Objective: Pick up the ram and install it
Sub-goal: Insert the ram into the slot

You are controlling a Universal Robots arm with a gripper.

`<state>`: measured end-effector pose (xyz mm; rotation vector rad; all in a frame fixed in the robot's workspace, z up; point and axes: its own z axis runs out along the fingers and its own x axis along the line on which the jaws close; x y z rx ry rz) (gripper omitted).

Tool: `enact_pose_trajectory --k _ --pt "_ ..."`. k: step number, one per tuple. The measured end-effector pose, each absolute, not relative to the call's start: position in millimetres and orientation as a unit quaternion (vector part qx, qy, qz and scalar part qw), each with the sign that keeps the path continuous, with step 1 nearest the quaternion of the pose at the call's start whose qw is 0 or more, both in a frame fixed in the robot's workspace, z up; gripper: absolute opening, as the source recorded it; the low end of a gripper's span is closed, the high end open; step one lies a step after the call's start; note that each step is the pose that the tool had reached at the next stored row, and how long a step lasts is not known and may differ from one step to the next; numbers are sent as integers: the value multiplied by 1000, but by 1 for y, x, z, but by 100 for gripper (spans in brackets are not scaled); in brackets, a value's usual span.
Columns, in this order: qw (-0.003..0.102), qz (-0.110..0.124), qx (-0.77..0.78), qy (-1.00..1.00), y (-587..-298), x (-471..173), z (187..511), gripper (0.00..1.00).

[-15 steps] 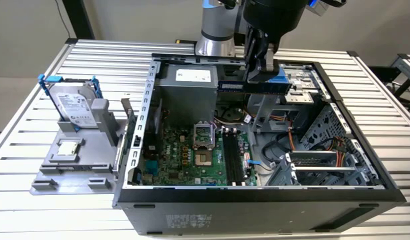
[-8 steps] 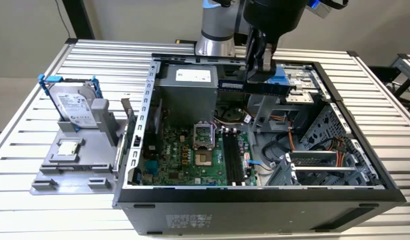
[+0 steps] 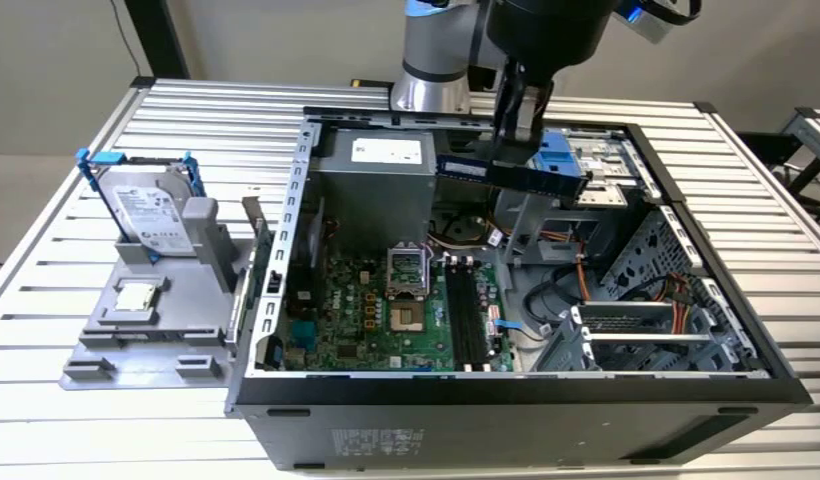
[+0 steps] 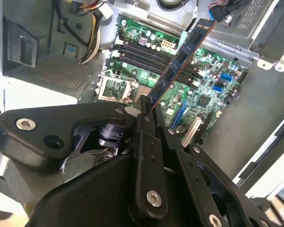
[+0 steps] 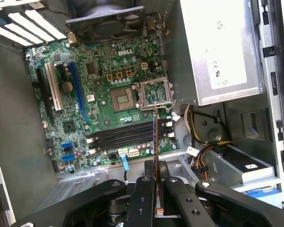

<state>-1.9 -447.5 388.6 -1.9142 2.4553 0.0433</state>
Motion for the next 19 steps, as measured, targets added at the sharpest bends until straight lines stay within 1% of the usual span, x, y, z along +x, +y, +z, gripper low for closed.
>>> enact_pose_trajectory --k 19 --pt "16 11 -474 880 -447 -2 388 0"
